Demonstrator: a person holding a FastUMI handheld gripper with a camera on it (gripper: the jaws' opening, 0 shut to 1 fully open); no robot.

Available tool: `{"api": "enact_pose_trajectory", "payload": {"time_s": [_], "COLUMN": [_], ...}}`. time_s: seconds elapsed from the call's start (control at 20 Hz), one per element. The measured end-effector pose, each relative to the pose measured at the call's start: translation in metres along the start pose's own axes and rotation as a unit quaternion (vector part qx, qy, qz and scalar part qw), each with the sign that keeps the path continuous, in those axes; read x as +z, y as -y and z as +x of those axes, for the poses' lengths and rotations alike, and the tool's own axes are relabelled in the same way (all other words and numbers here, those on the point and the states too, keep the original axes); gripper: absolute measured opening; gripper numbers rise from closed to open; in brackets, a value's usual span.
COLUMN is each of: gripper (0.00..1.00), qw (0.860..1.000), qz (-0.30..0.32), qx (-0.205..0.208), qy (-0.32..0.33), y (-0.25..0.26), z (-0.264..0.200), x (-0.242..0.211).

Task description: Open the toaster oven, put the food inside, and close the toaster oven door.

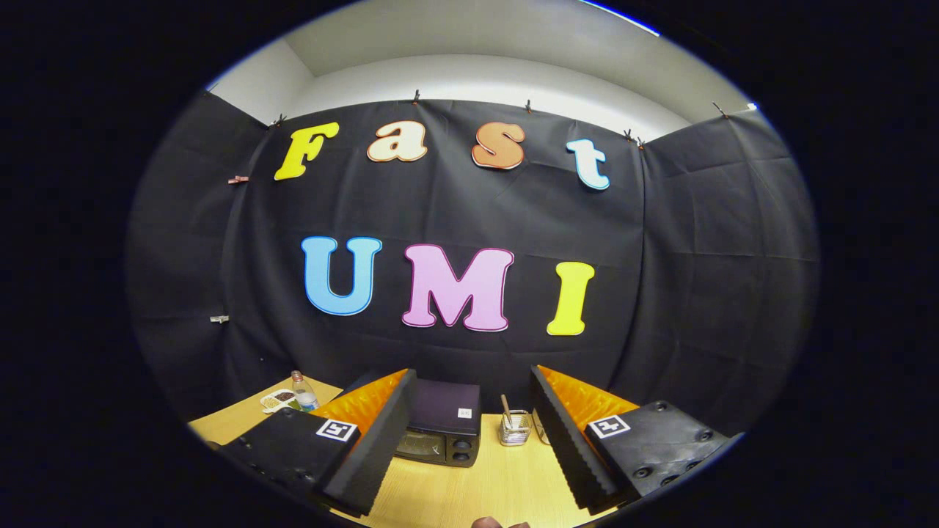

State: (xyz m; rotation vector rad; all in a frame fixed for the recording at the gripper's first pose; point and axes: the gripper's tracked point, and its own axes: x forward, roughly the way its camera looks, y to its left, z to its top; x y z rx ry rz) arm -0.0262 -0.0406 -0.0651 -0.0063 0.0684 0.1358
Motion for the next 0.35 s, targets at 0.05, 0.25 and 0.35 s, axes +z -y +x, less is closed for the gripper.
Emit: {"api": "enact_pose_trajectory", "payload": {"time_s": [0.05, 0.25, 0.35], "gripper": [0.98, 0.98, 0.98], "qw": [1.000, 1.000, 1.000], "qz": [-0.001, -0.004, -0.001], "qx": [0.000, -0.002, -0.003], "qy": [0.002, -0.002, -0.007], "y": [0.0001, 0.0001, -0.0005], "z": [-0.0018, -0.0056, -0.0053], "x": [0.0010, 0.0000, -0.0031]}}
